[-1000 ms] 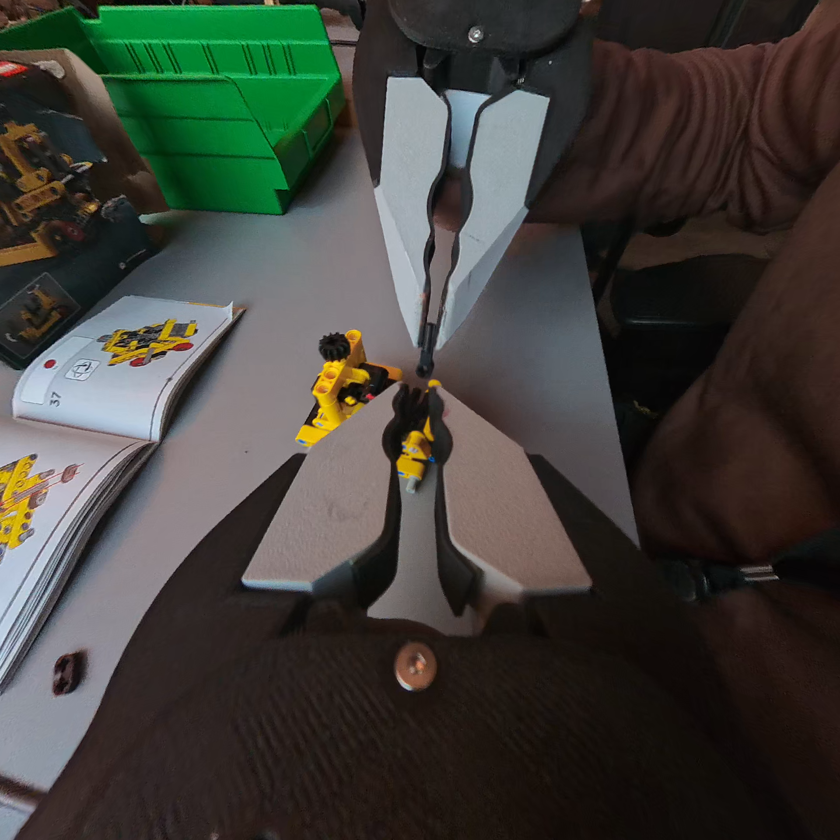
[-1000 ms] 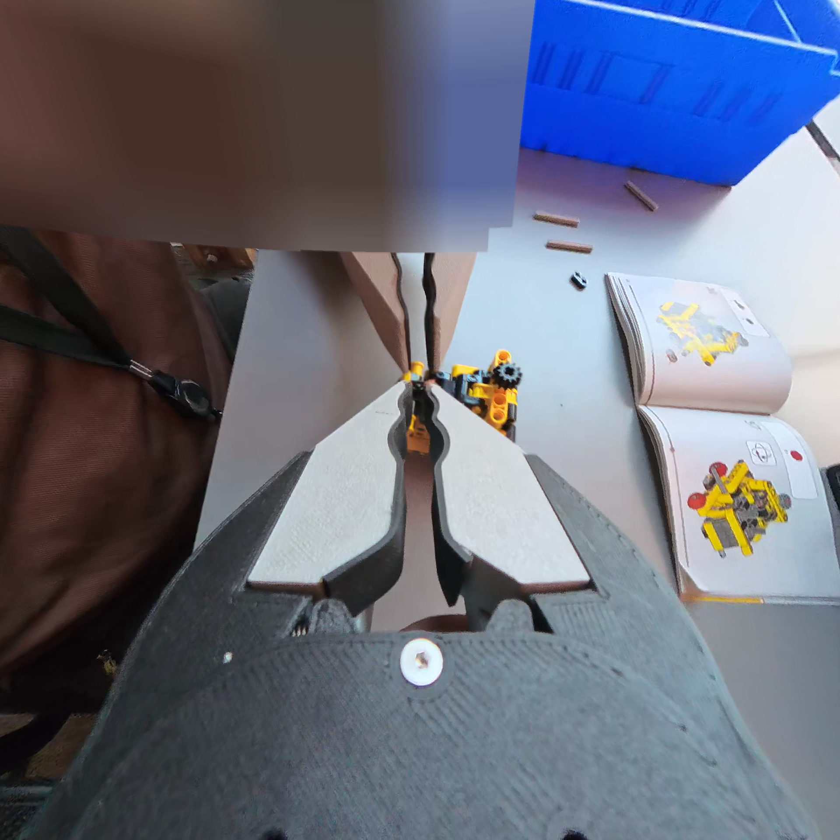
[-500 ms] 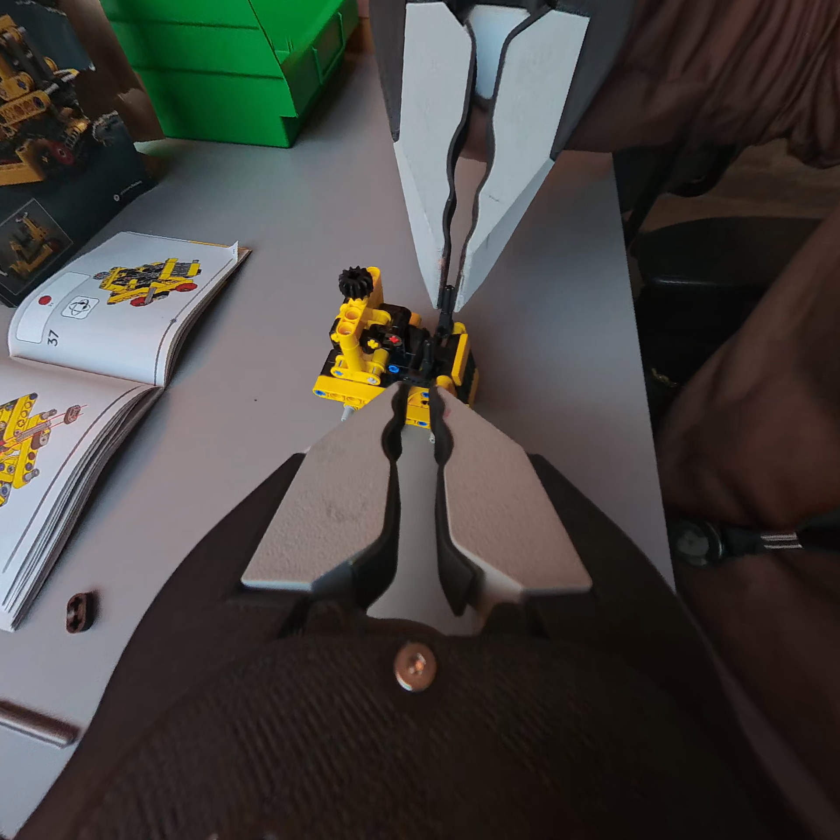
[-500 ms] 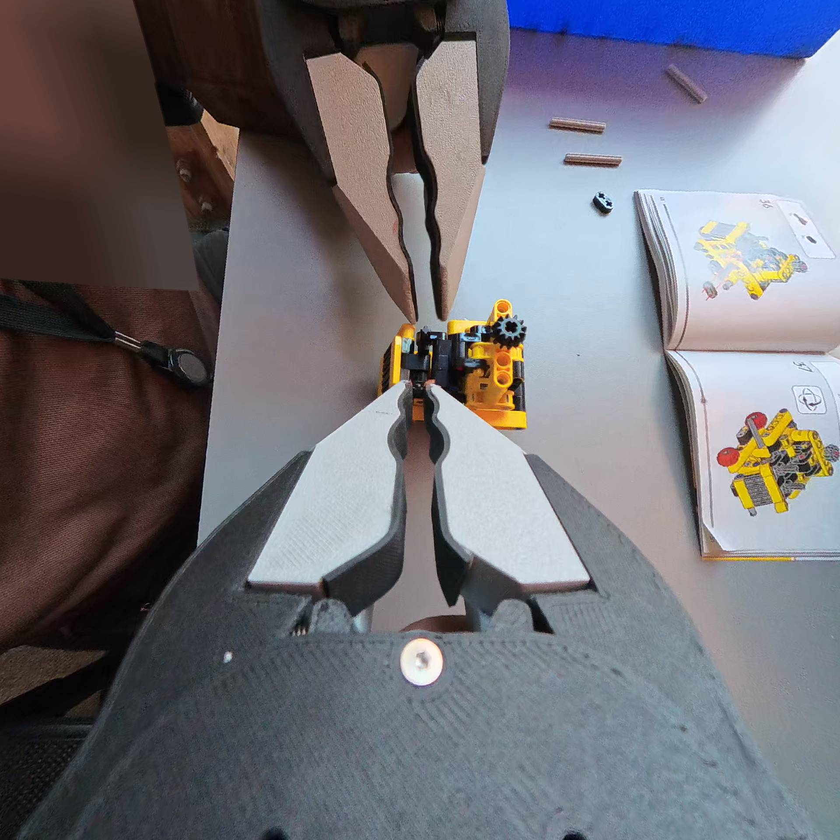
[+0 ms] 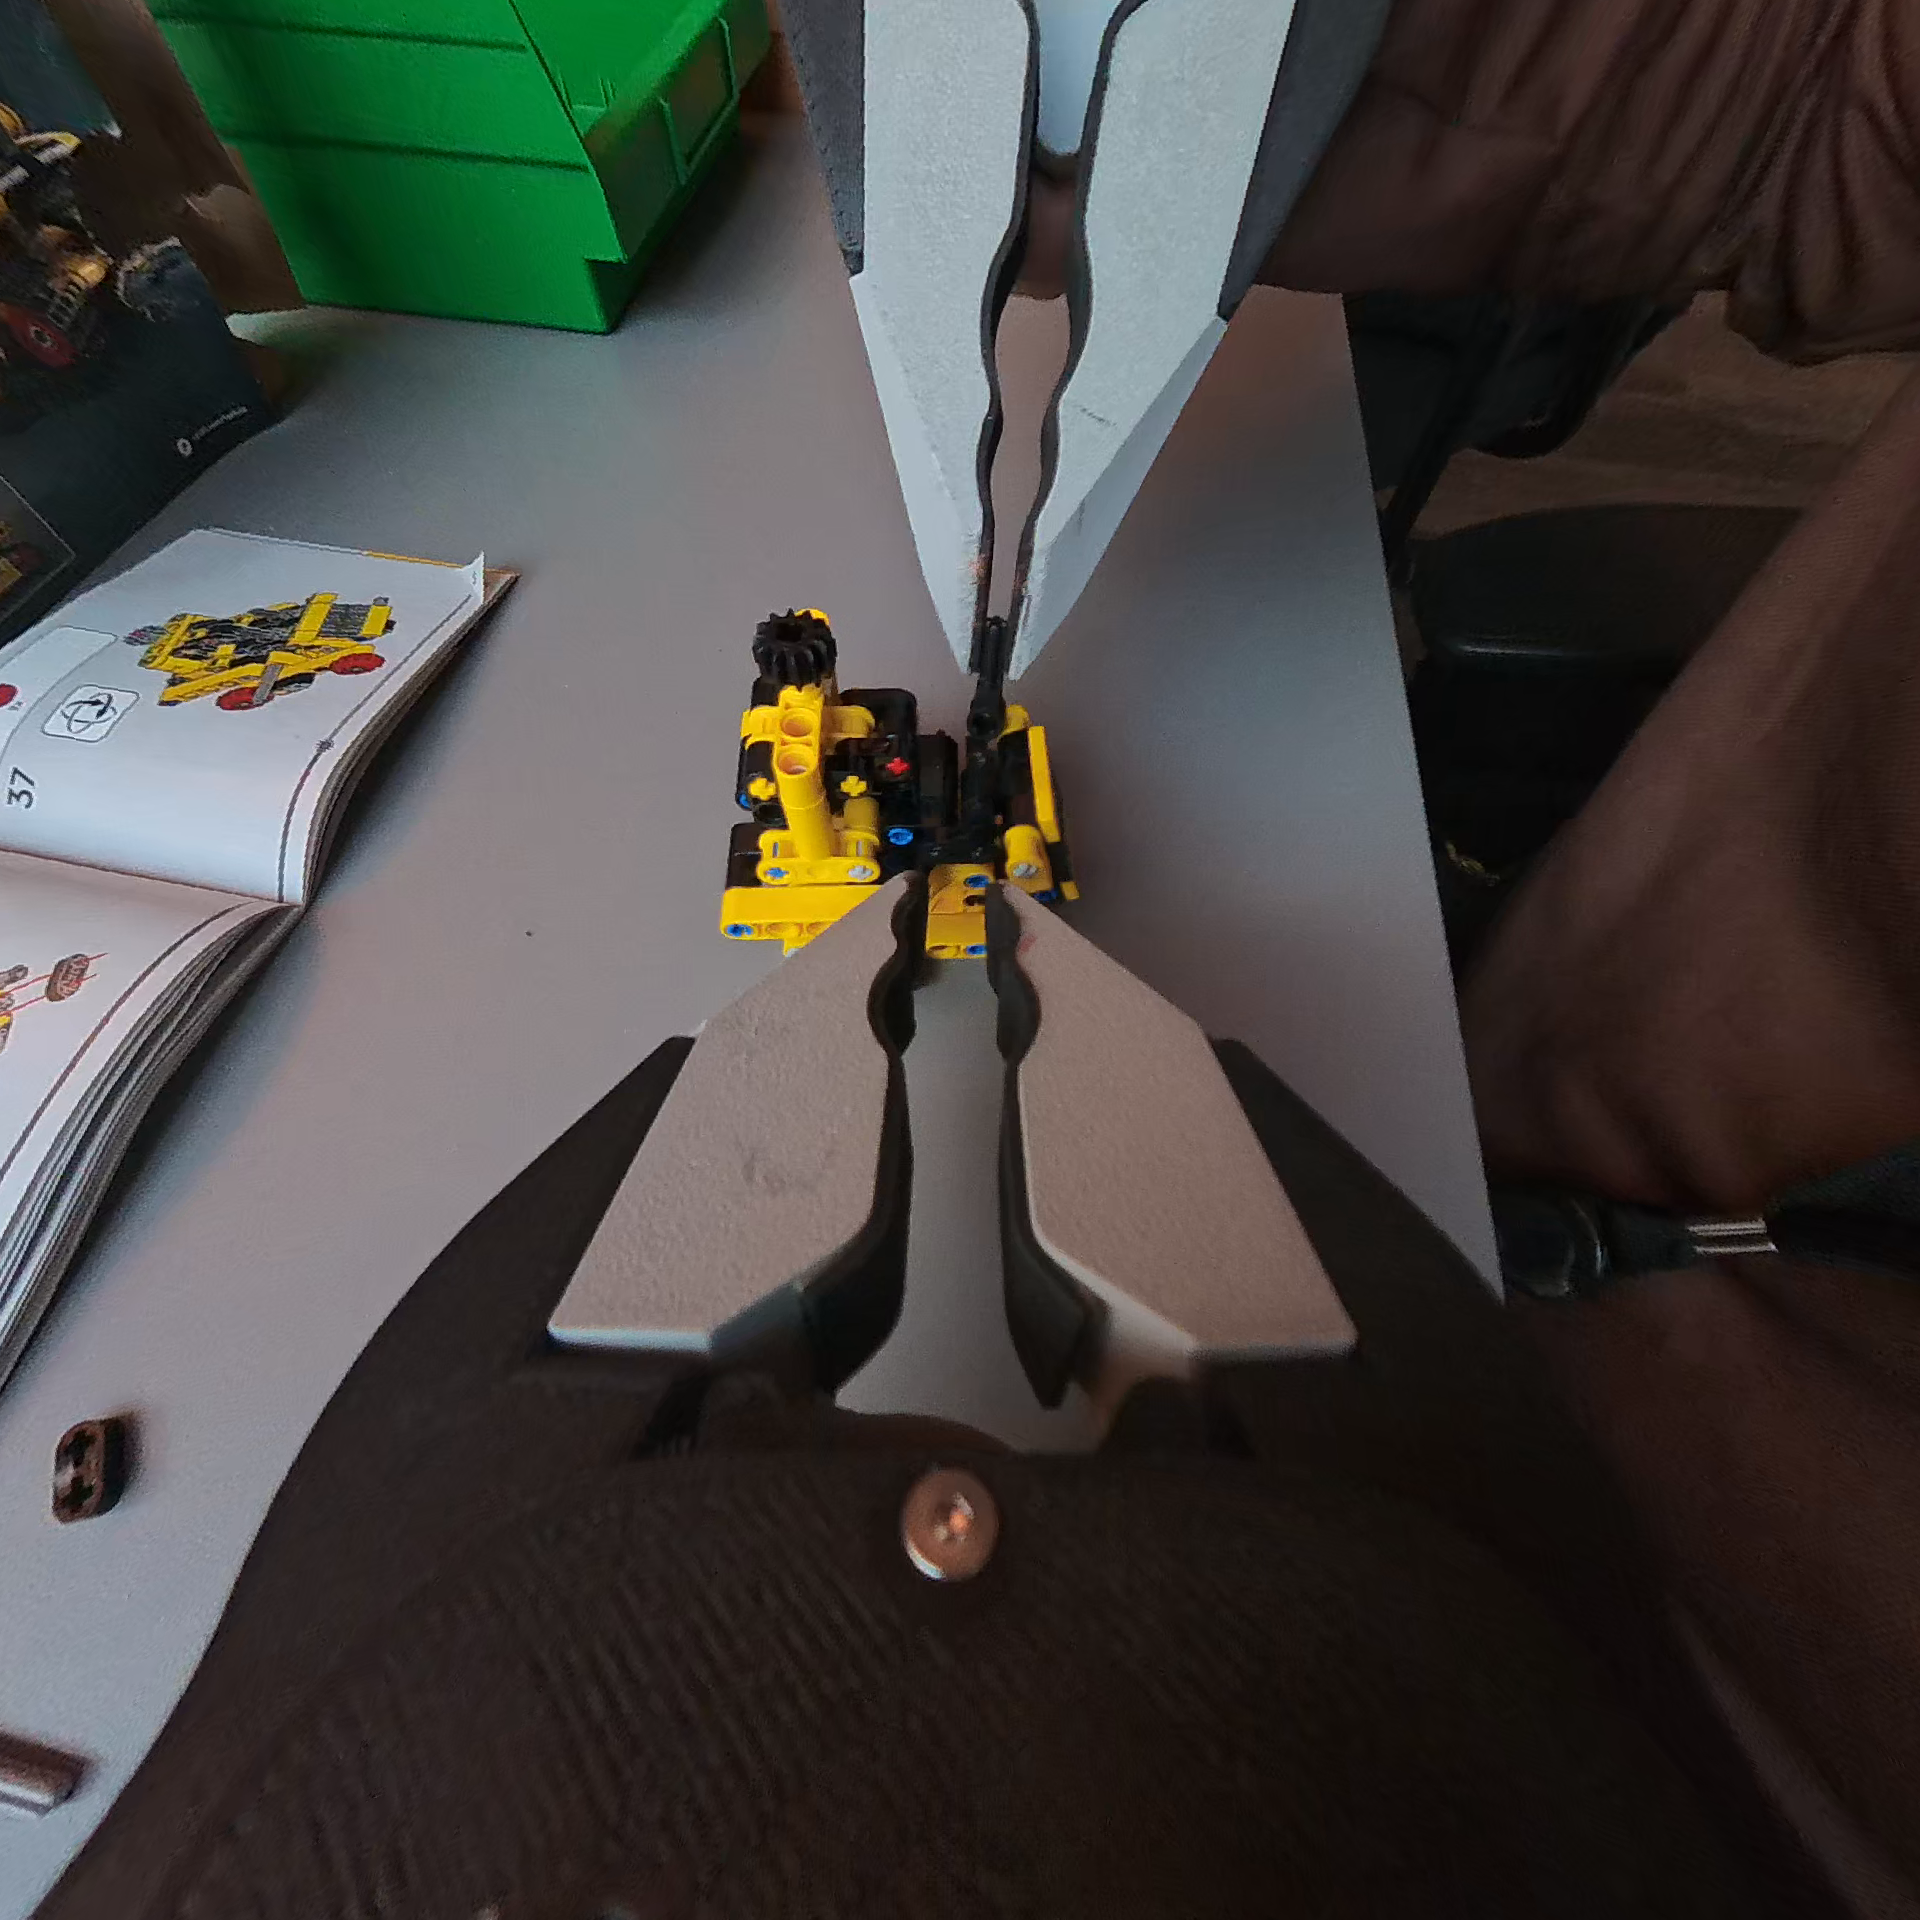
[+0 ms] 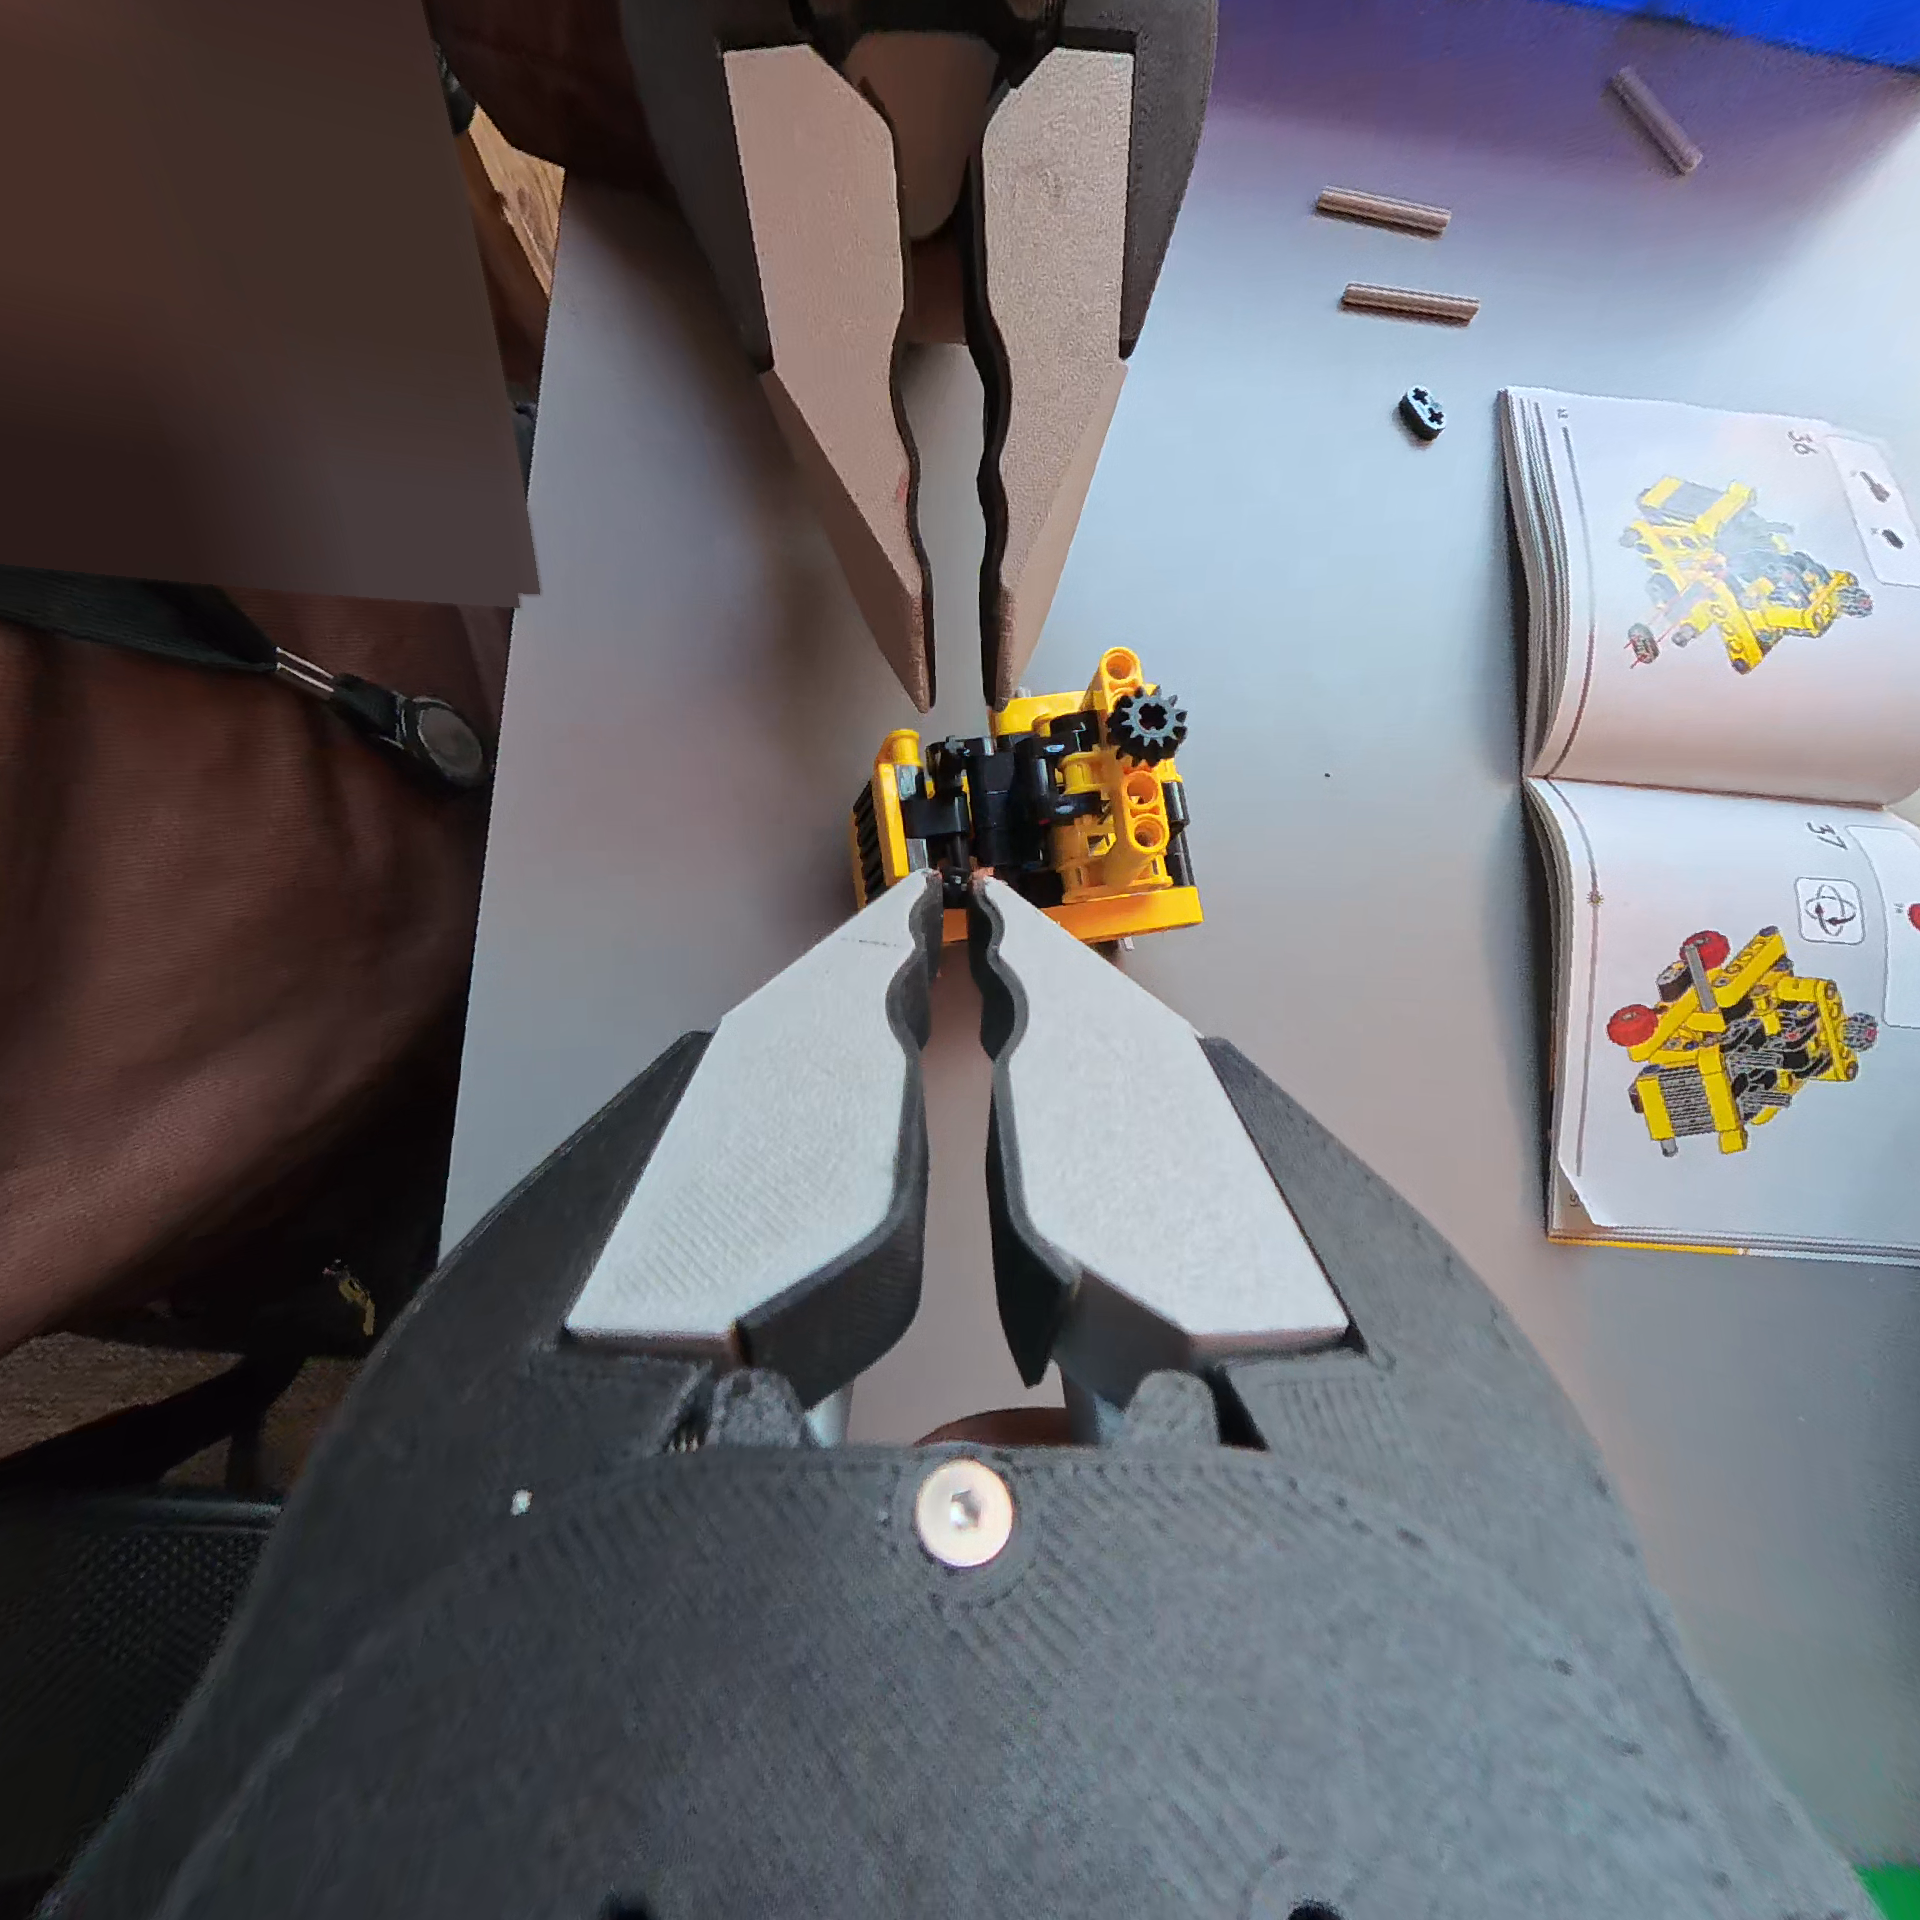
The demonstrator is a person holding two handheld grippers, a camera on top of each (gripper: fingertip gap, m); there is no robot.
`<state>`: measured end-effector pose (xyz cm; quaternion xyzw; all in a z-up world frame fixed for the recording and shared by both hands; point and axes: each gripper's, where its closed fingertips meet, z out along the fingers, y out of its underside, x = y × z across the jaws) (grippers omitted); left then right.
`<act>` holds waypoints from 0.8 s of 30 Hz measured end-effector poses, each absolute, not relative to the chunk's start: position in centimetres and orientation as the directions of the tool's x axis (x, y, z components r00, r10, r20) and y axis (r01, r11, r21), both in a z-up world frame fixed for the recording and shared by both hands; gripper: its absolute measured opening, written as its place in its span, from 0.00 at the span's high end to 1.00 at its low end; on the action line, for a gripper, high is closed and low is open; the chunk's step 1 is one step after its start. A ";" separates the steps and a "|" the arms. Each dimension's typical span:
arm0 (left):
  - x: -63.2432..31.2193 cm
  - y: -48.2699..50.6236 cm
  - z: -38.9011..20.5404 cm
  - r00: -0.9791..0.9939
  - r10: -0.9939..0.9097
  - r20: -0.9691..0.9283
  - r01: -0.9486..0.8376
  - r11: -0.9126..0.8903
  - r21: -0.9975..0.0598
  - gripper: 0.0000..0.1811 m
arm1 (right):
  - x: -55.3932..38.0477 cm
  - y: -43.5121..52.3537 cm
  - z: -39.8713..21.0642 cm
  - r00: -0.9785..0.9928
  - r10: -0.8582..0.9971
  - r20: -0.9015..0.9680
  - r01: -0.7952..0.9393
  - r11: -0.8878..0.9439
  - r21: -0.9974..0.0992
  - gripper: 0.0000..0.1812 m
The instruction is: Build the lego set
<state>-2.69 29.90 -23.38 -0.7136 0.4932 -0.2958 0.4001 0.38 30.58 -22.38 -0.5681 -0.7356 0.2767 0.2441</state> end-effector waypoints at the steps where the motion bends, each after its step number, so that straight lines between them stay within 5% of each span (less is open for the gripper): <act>1: -2.7 29.9 -23.4 0.338 -0.941 0.032 -0.465 -0.196 -0.863 0.96 | 0.4 30.7 -22.4 -0.238 0.970 0.045 0.703 0.204 -0.681 0.99; 9: -2.4 29.8 -23.3 0.329 -0.943 0.052 -0.459 -0.207 -0.864 0.96 | 0.3 30.9 -21.1 -0.242 0.970 0.020 0.664 0.180 -0.726 0.99; 24: -1.8 29.9 -23.6 0.326 -0.945 0.032 -0.477 -0.194 -0.857 0.96 | 0.7 31.0 -23.0 -0.317 0.945 0.075 0.713 0.290 -0.638 0.99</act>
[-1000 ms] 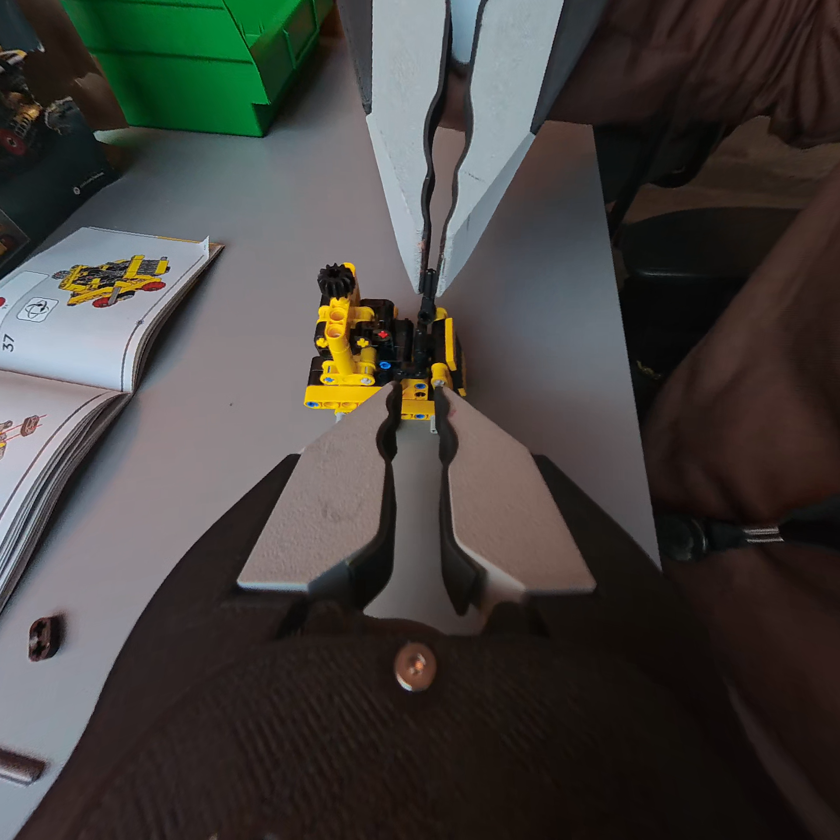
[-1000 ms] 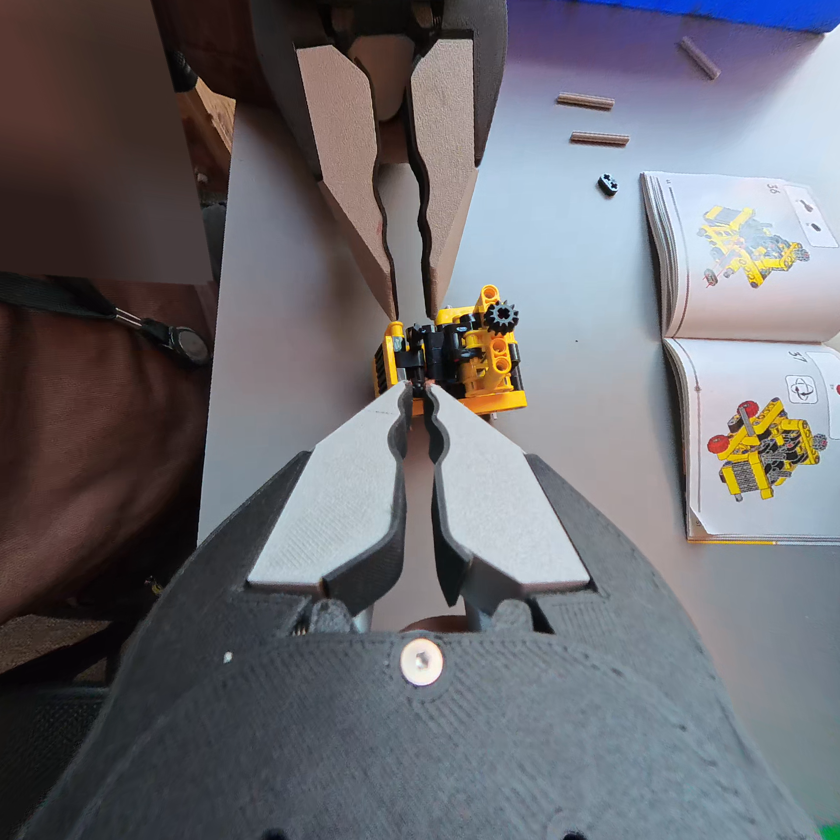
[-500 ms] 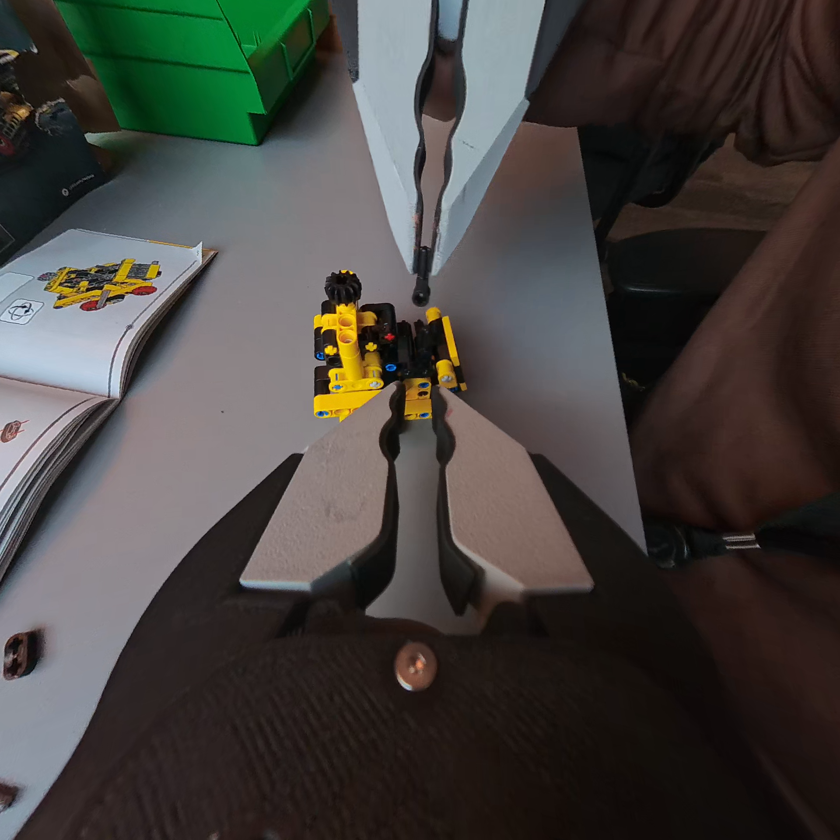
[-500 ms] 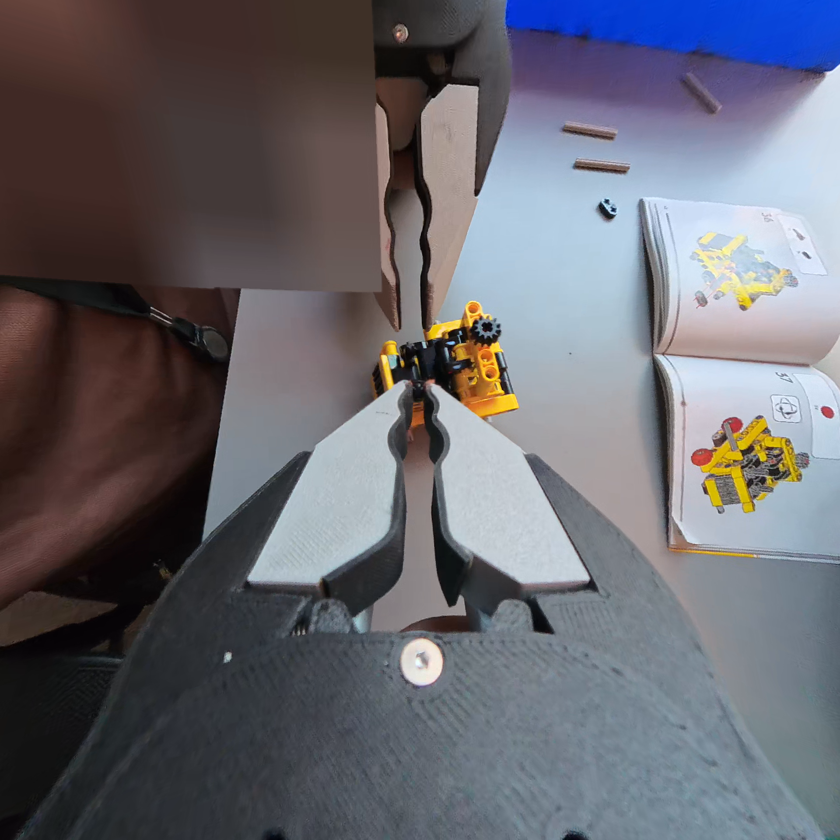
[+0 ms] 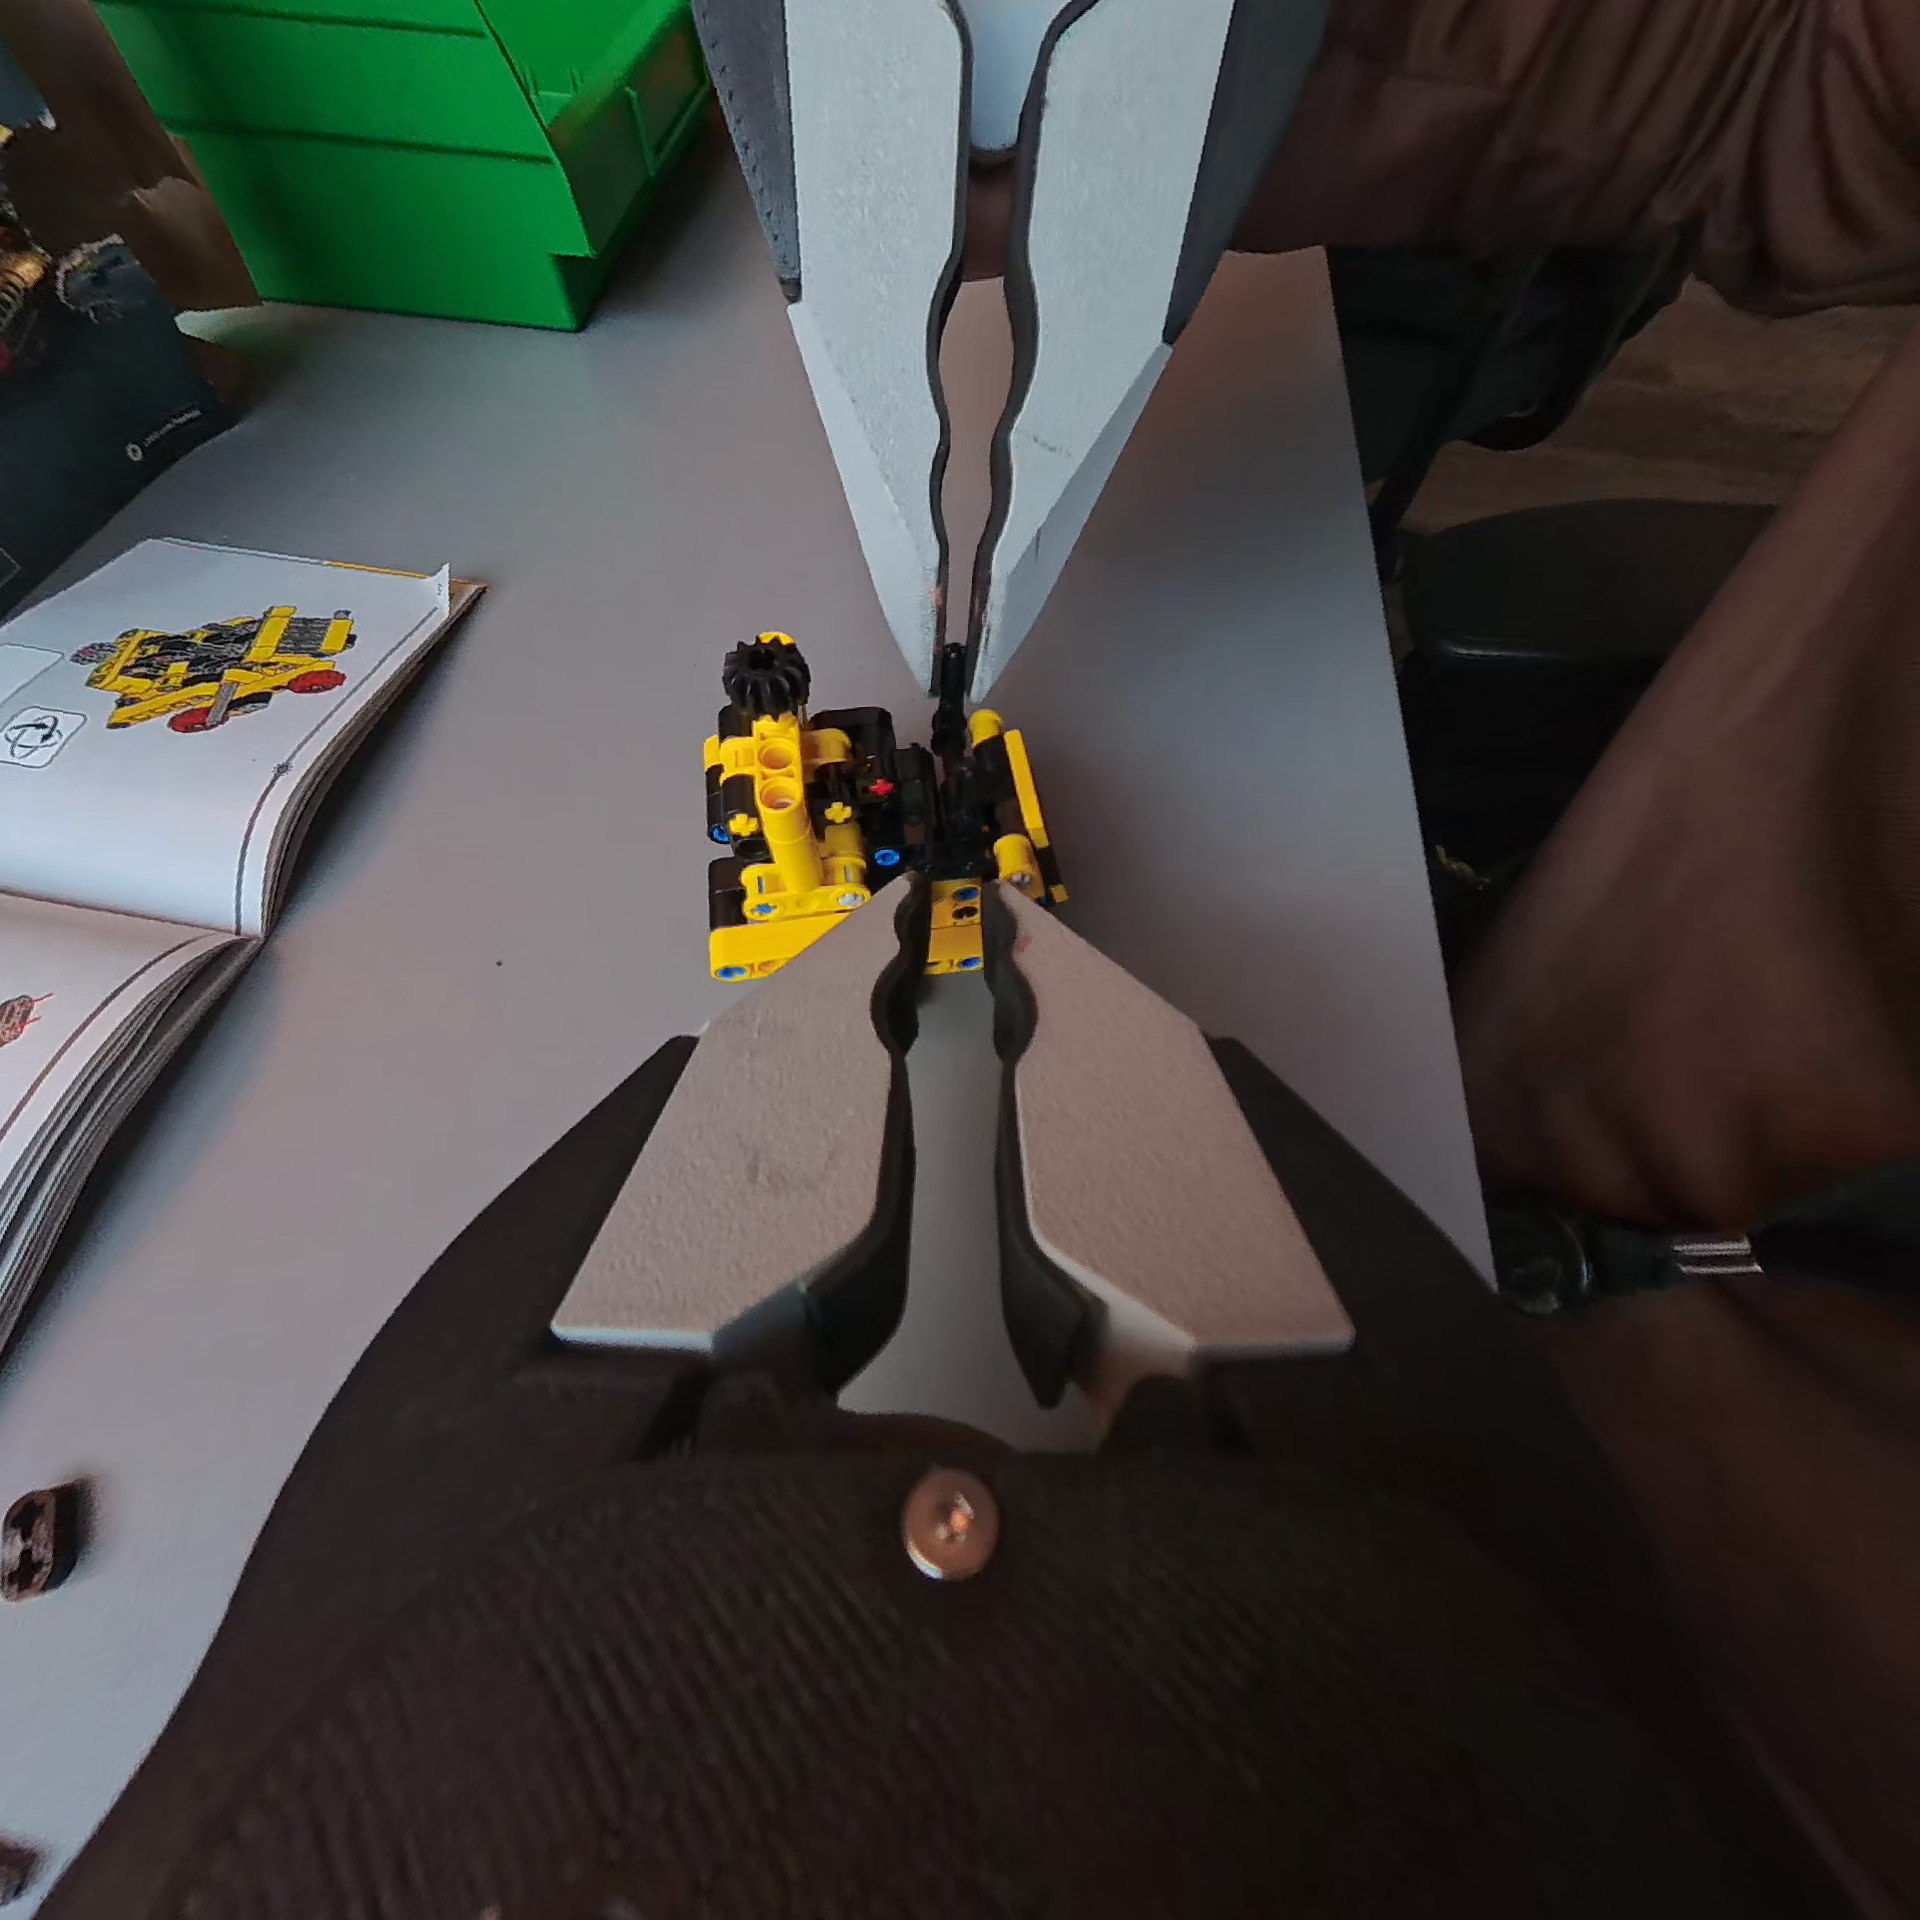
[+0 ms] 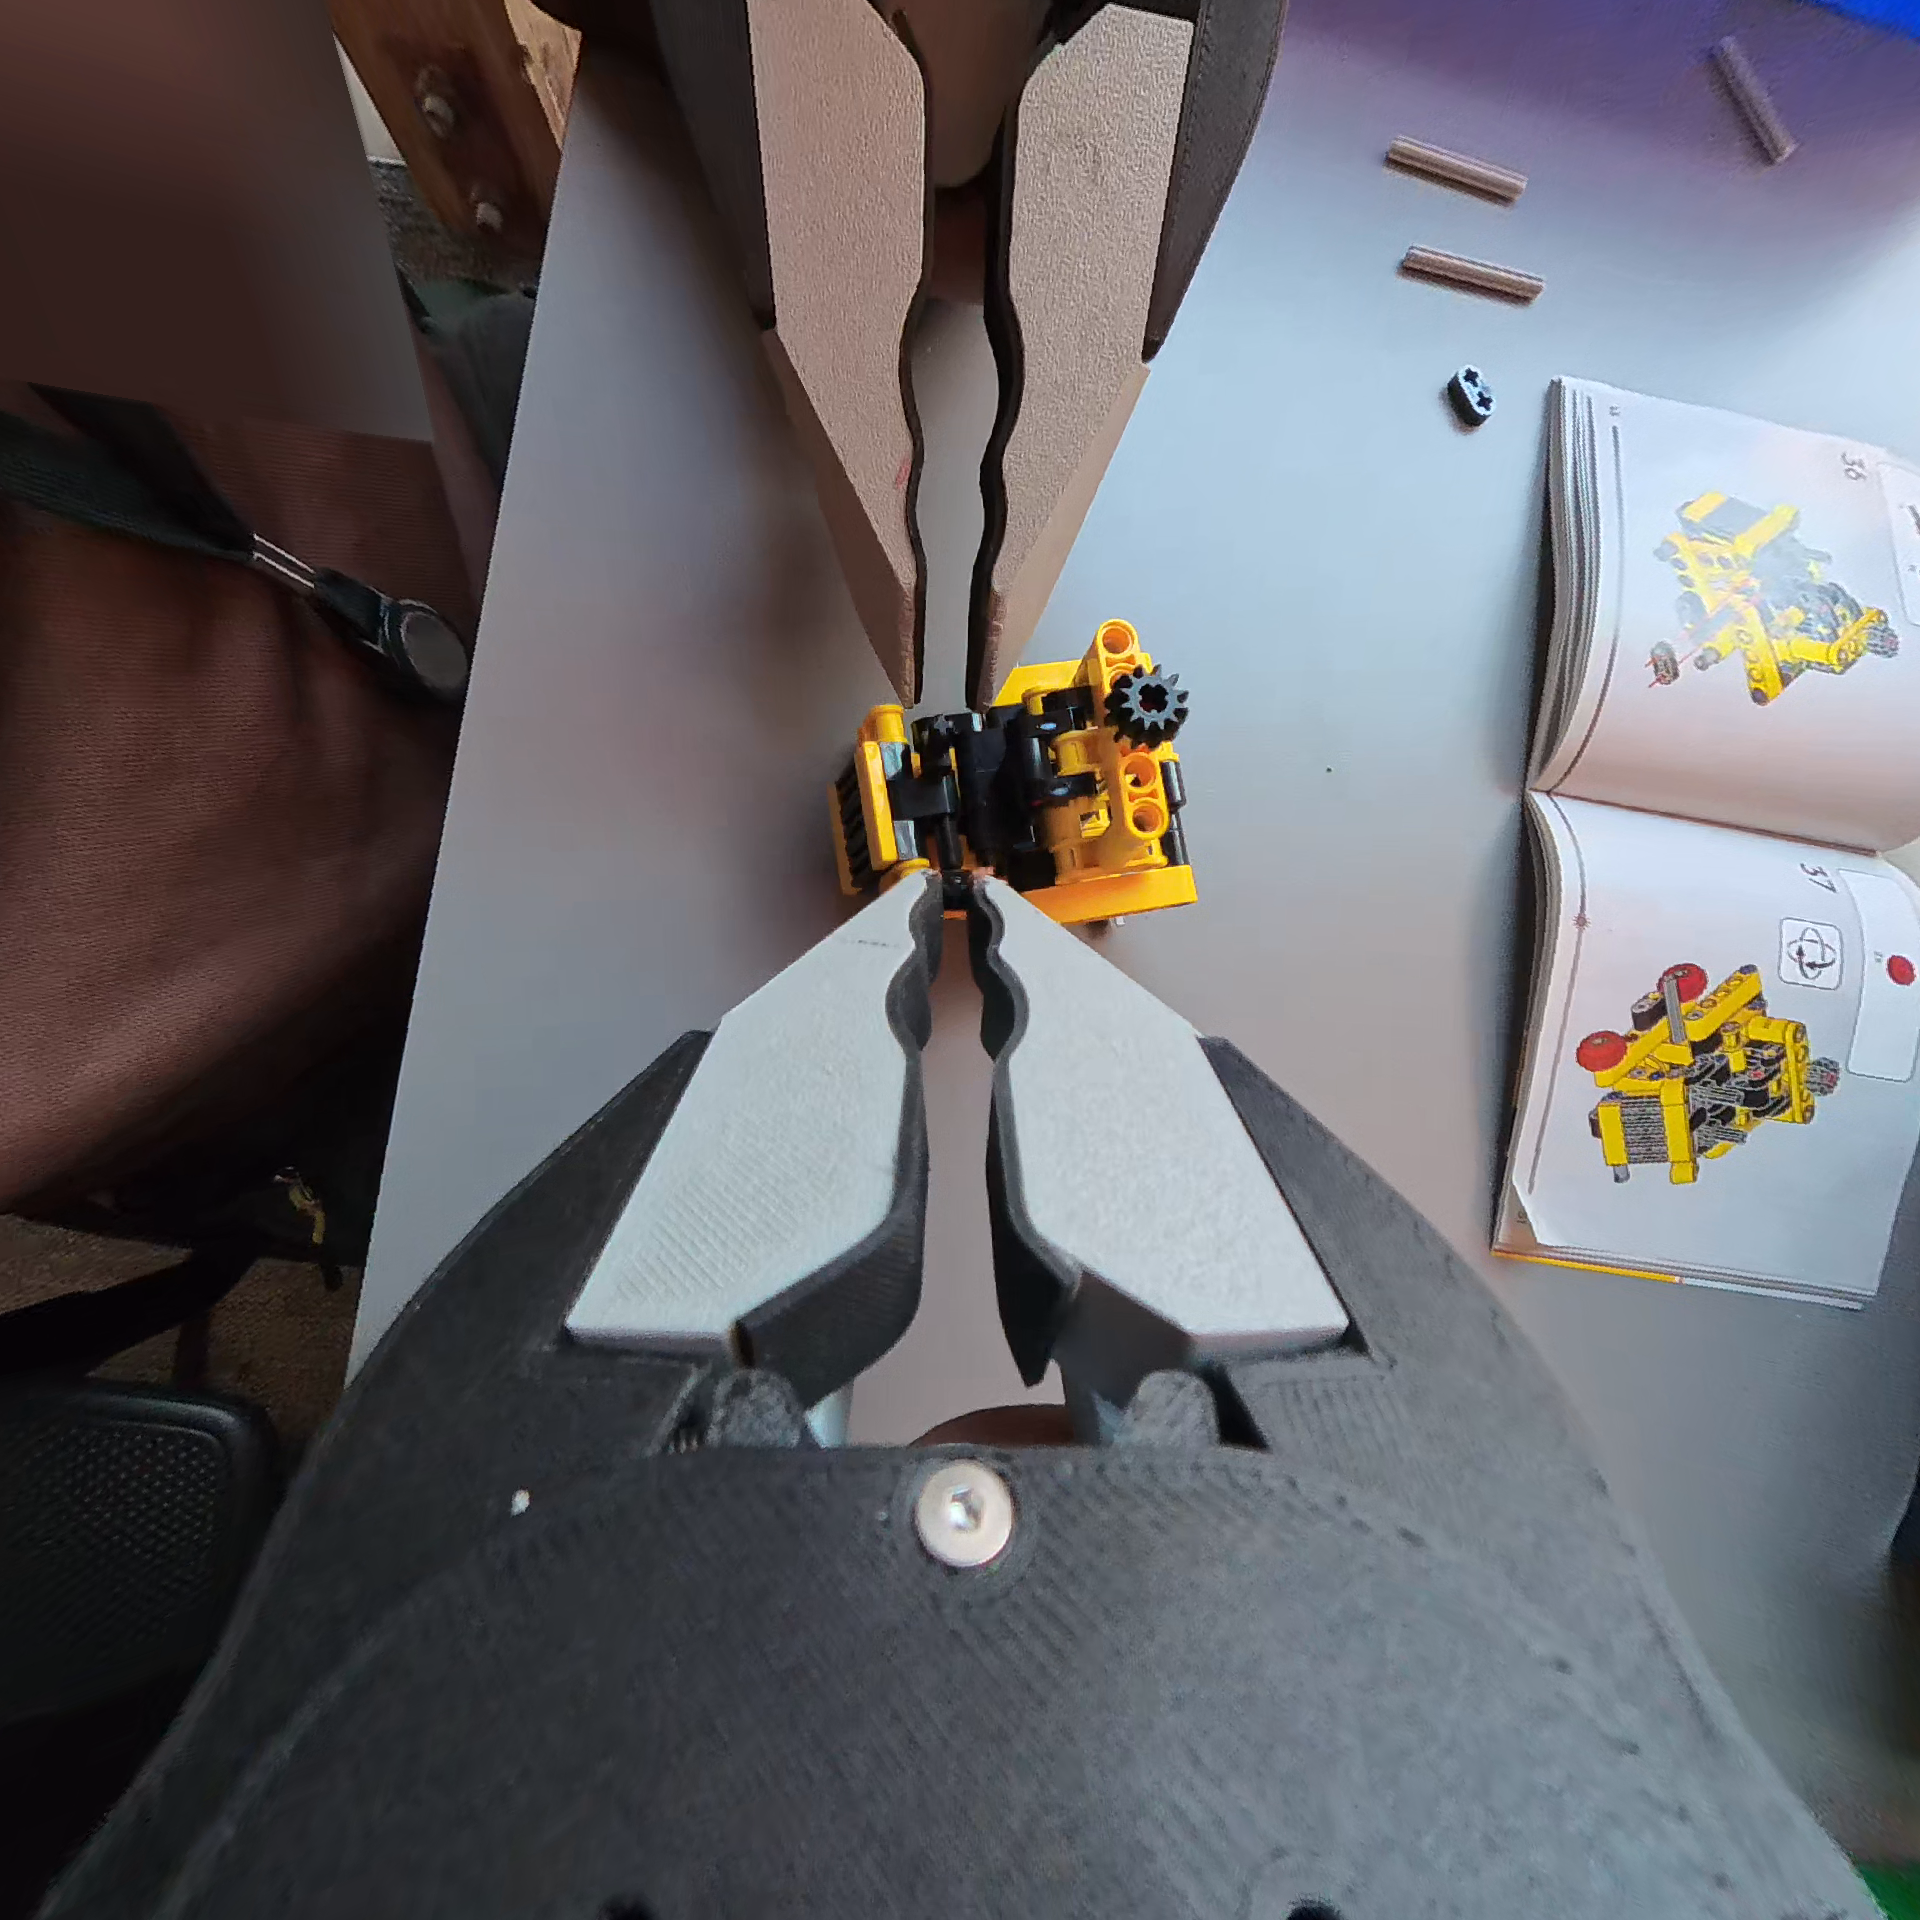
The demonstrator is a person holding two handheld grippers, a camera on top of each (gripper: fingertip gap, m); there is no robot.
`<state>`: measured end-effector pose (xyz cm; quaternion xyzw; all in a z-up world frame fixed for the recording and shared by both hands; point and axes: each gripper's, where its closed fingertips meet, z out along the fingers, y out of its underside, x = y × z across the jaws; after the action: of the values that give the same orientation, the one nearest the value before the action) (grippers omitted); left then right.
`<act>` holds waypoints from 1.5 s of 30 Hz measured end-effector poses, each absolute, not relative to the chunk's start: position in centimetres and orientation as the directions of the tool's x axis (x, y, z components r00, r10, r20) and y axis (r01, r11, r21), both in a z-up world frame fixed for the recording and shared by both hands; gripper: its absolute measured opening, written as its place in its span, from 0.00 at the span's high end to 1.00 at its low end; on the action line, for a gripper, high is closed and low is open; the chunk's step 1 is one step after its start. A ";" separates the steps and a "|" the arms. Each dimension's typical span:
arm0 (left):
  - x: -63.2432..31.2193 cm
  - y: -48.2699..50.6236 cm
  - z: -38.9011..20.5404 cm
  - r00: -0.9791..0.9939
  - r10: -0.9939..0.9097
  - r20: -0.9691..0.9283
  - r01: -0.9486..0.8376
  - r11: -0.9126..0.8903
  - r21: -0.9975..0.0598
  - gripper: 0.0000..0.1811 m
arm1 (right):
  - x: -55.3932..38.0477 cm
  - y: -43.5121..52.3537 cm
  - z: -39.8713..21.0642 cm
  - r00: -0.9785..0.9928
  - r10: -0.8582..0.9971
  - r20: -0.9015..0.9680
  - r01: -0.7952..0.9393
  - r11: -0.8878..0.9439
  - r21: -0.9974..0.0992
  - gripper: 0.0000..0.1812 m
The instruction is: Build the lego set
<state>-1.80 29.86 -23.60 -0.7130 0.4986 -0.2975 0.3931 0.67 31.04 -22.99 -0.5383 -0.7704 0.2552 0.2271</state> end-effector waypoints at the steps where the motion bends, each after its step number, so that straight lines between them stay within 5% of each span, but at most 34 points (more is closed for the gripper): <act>1: -1.8 29.9 -23.6 0.326 -0.945 0.032 -0.478 -0.194 -0.856 0.97 | 0.6 31.0 -23.0 -0.321 0.944 0.074 0.711 0.292 -0.639 0.99; 45: -1.0 29.6 -24.8 0.305 -0.952 0.025 -0.546 -0.197 -0.814 1.00 | 0.0 30.6 -22.6 -0.286 0.958 0.010 0.530 0.166 -0.832 1.00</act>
<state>-1.03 29.60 -24.78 -0.7216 0.5191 -0.2789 0.3634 0.02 30.56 -22.57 -0.5251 -0.7084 0.3755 0.2853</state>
